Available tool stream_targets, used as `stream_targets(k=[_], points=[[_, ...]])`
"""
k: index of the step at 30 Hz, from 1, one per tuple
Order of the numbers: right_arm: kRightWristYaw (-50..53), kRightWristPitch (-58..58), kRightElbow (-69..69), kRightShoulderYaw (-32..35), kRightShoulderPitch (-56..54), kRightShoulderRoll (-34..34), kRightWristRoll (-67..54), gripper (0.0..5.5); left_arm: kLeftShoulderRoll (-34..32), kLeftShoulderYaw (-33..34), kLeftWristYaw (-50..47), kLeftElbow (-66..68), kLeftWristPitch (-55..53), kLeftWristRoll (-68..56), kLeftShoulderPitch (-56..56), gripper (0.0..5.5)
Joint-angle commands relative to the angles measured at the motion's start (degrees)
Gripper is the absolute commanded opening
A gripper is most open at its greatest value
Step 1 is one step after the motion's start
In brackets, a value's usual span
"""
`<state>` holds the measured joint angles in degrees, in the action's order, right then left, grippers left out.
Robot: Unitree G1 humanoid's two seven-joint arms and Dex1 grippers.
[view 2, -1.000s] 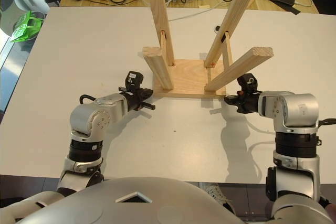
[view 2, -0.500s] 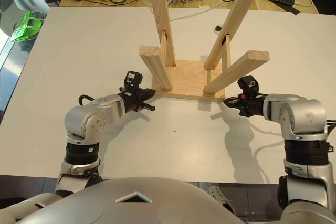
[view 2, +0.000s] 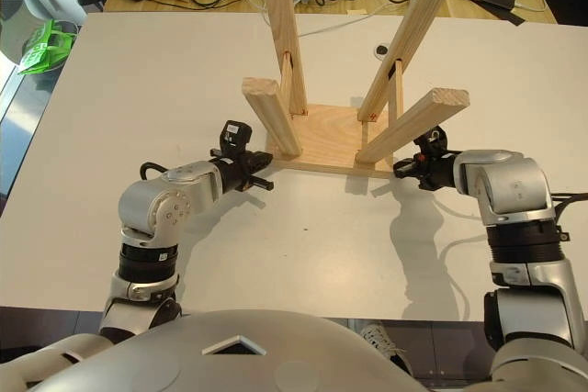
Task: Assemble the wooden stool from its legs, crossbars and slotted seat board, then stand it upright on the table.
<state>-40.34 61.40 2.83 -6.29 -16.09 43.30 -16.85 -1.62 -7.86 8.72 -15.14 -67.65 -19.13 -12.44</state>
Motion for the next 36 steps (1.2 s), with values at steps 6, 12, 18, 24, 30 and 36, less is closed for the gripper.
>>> stream_targets(k=[6, 12, 18, 24, 30, 36], points=[[0.2, 1.6, -2.2, -0.5, 1.1, -1.1, -0.5, 0.0, -5.0, -3.4, -2.7, 0.9, 2.5, 6.8, -1.8, 0.03], [1.5, 2.9, -4.1, 0.4, 2.3, -2.3, -1.1, 0.0, -3.7, -4.6, -0.9, 5.3, 2.7, 6.2, -2.9, 0.03], [1.5, 3.4, -5.2, 1.1, 3.3, -2.3, -1.1, 0.0, -2.4, -4.6, -1.3, 6.9, 3.4, 7.0, -3.0, 0.03], [1.6, 3.5, -5.4, 1.0, 3.2, -2.4, -0.9, 0.0, -1.9, -5.5, -3.4, 8.5, 5.3, 9.9, -3.3, 0.03], [0.8, 3.4, -5.1, 0.8, 2.6, -1.5, -1.0, 0.0, 1.9, -2.3, -2.9, 9.3, 5.6, 8.0, -3.4, 0.03], [-0.9, 4.4, -4.5, 1.2, 2.6, -1.8, -2.4, 0.0, 3.2, -1.0, -0.9, 7.8, 3.1, 5.8, -3.1, 0.03]])
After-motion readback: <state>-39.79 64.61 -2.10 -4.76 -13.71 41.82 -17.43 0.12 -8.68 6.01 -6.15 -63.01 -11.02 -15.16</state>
